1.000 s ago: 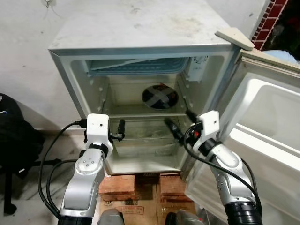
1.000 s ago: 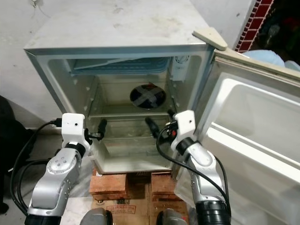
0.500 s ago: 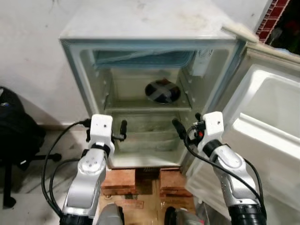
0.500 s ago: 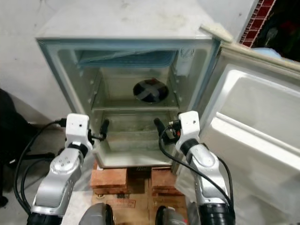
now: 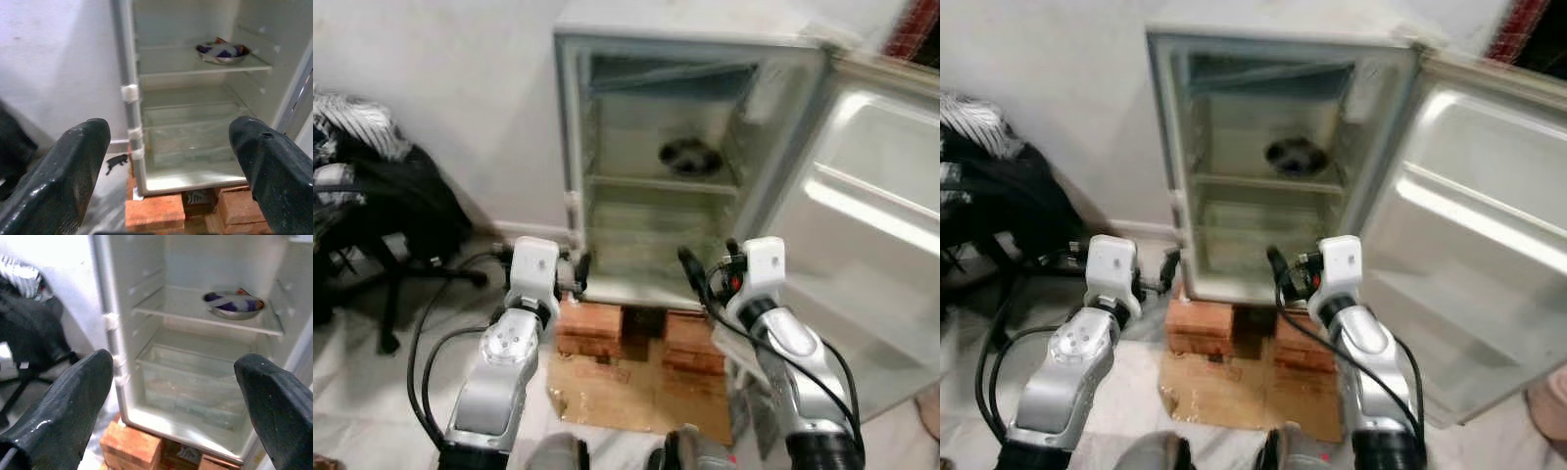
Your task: Restocking fridge
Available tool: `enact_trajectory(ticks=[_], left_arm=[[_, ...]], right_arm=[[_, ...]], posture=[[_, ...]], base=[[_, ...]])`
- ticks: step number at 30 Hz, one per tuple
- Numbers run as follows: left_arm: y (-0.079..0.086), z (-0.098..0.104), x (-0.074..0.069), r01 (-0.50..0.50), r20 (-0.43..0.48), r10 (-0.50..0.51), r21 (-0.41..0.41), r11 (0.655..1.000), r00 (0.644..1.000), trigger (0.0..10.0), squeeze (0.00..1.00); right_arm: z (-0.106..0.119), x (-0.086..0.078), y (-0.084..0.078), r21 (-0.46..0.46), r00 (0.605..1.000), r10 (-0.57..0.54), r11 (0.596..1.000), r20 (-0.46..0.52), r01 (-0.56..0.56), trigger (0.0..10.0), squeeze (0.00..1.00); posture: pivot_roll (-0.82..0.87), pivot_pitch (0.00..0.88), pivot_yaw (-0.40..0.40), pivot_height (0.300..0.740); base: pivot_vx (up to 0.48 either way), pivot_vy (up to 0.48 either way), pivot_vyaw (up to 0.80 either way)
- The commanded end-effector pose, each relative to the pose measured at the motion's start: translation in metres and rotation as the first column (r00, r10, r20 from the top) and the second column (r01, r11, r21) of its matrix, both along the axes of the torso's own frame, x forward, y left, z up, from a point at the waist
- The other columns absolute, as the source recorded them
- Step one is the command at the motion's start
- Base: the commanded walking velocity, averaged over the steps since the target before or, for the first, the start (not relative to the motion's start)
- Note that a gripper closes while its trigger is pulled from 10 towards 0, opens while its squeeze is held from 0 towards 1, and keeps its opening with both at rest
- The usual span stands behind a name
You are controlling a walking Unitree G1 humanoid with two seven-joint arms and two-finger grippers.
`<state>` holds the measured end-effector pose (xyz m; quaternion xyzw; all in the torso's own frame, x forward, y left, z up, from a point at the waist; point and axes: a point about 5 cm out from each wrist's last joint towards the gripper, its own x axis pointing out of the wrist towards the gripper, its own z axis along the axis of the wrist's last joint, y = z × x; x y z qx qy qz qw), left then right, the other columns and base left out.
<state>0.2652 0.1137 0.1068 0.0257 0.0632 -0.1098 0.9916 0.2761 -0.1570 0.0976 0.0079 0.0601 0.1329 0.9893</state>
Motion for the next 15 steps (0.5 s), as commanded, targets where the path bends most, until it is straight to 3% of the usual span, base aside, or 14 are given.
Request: enact_trajectory(ticks=[1,5,6,7,12,15], left_arm=[[0.005,0.0,0.0,-0.007,0.004,0.007,-0.009,1.0,1.0,10.0,0.0],[0.01,-0.003,0.001,-0.034,-0.016,0.034,-0.017,0.999,0.999,10.0,0.0],[0.011,-0.003,0.001,-0.04,-0.008,0.04,-0.009,0.999,0.999,10.0,0.0],[0.012,-0.003,0.001,-0.042,-0.005,0.042,-0.008,0.999,0.999,10.0,0.0],[0.021,-0.006,0.0,-0.081,0.001,0.081,-0.014,0.997,0.997,10.0,0.0],[0.027,-0.009,0.0,-0.12,-0.017,0.119,-0.037,0.992,0.993,10.0,0.0]], right_arm=[[0.002,0.002,0.004,-0.019,1.0,-0.006,1.0,0.005,0.006,10.0,0.0],[0.007,-0.002,0.003,-0.096,0.998,0.042,0.995,0.049,-0.037,10.0,0.0],[0.003,-0.005,-0.001,-0.007,0.998,0.063,0.998,-0.014,-0.063,10.0,0.0],[0.002,-0.007,-0.002,0.024,0.997,0.069,0.997,-0.037,-0.068,10.0,0.0],[-0.001,-0.003,-0.017,0.011,0.995,-0.094,0.995,-0.03,0.094,10.0,0.0],[-0.004,-0.005,-0.014,-0.041,0.989,-0.149,0.988,-0.009,0.149,10.0,0.0]], posture=[[-0.02,0.0,0.004,0.74],[-0.03,0.0,0.019,0.74],[-0.03,0.0,0.018,0.74],[-0.03,0.0,0.018,0.74],[-0.03,0.0,0.009,0.74],[-0.02,0.0,0.008,0.74]], base=[[0.0,0.0,0.0],[0.0,0.0,0.0],[0.0,0.0,0.0],[0.0,0.0,0.0],[0.0,0.0,0.0],[0.0,-0.153,0.0]])
